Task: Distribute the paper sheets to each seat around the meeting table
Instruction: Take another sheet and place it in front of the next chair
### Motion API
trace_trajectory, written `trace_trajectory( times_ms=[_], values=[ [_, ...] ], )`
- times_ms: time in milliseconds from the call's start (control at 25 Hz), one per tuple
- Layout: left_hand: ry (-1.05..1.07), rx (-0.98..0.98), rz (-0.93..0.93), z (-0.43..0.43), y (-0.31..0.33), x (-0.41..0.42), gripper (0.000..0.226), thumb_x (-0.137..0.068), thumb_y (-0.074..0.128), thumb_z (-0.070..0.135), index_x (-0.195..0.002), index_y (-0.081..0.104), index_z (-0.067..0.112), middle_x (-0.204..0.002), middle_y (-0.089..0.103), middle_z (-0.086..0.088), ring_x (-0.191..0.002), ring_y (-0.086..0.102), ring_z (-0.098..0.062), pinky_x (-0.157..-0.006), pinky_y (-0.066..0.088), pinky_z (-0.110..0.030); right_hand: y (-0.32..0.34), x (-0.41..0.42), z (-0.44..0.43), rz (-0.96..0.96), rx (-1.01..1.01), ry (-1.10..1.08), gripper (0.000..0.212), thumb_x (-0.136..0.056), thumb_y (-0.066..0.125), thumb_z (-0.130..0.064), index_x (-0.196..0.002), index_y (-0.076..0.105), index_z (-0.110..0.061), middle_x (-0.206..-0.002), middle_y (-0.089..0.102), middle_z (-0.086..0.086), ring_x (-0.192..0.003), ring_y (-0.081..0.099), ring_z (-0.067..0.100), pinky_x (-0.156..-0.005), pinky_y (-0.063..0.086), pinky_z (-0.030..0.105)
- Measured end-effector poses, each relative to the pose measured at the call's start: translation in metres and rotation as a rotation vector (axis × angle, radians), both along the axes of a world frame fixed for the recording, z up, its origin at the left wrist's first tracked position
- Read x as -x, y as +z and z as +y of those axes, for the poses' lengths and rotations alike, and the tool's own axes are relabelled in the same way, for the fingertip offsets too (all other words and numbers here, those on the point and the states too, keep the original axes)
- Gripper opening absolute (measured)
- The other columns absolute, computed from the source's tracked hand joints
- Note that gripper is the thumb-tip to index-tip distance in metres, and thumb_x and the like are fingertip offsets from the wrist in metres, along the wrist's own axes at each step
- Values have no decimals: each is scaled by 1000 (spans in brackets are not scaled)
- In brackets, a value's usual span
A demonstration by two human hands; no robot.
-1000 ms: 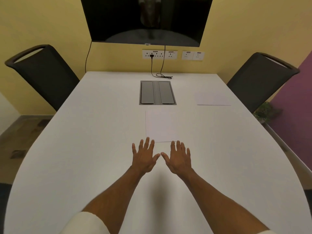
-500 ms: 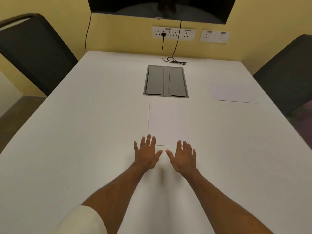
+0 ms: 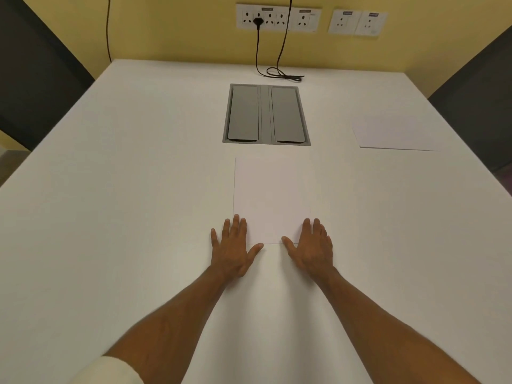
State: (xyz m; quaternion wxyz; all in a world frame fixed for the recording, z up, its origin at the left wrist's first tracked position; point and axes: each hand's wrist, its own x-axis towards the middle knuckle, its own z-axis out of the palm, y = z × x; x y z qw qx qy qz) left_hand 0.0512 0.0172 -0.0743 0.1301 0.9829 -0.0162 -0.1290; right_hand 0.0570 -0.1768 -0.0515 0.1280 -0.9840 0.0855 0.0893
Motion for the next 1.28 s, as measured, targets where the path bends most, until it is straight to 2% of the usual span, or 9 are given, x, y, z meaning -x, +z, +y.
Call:
trace_trajectory(
  times_ms=[240, 480, 560, 640, 760, 920, 1080, 1200, 1280],
  values=[
    [5, 12, -14, -1, -9, 3, 87, -86, 15, 72, -151, -9, 19, -161, -14, 0, -148, -13, -22, -116, -7, -54, -1, -7, 0, 9, -3, 8, 78, -91, 39, -58, -150, 17, -12, -155, 20, 18, -143, 20, 33, -115, 25, 47],
    [3, -5, 5, -3, -4, 4, 86, -89, 21, 69, -151, -11, 18, -160, -16, -1, -148, -15, -24, -117, -7, -54, 6, -7, 0, 52, -13, 51, 63, -98, 32, -47, -152, 12, -21, -159, 14, 17, -147, 16, 33, -115, 26, 46],
    [5, -2, 5, -4, -3, 4, 86, -89, 20, 68, -151, -11, 18, -160, -17, -1, -148, -15, -24, -117, -7, -54, 10, -7, -1, 4, 18, 90, 56, -101, 32, -38, -152, 16, -19, -156, 23, 15, -143, 26, 30, -110, 33, 42],
    [6, -1, 2, -4, -3, 4, 85, -90, 20, 68, -151, -11, 18, -160, -17, -1, -148, -16, -23, -117, -8, -53, 14, -8, -3, -108, -9, 88, 49, -101, 36, -25, -147, 27, -12, -145, 39, 12, -131, 40, 27, -100, 41, 37],
    [10, 4, -12, -4, -6, 5, 86, -89, 20, 69, -151, -11, 18, -160, -17, -1, -148, -16, -23, -116, -8, -53, 17, -12, -3, -214, -168, -47, 42, -98, 43, -12, -138, 37, -7, -127, 51, 13, -116, 48, 30, -91, 43, 37],
    [14, 5, -40, -4, -10, 6, 86, -89, 19, 70, -151, -10, 18, -160, -16, 0, -148, -15, -22, -116, -9, -53, 19, -22, -2, -163, -331, -296, 37, -95, 48, -8, -132, 41, -6, -121, 57, 19, -109, 56, 38, -88, 47, 42],
    [15, 6, -41, -4, -11, 8, 85, -89, 19, 69, -151, -10, 18, -160, -15, 0, -148, -15, -21, -116, -9, -53, 14, -26, -7, -200, -443, -407, 24, -92, 56, -6, -115, 58, -1, -112, 65, 20, -101, 61, 35, -81, 48, 33],
    [9, 10, -37, -3, -8, 9, 85, -89, 20, 69, -151, -9, 18, -160, -15, 0, -148, -15, -21, -117, -9, -52, 13, -27, -10, -190, -534, -482, 21, -88, 59, -6, -108, 63, -2, -102, 69, 18, -84, 55, 27, -71, 43, 26],
    [-12, 15, -28, 1, -6, 10, 84, -90, 20, 68, -151, -9, 19, -160, -16, 0, -148, -15, -21, -118, -8, -51, 14, -29, -11, -192, -630, -564, 21, -84, 61, -2, -104, 66, -3, -99, 70, 18, -82, 57, 28, -69, 44, 27]
  ],
)
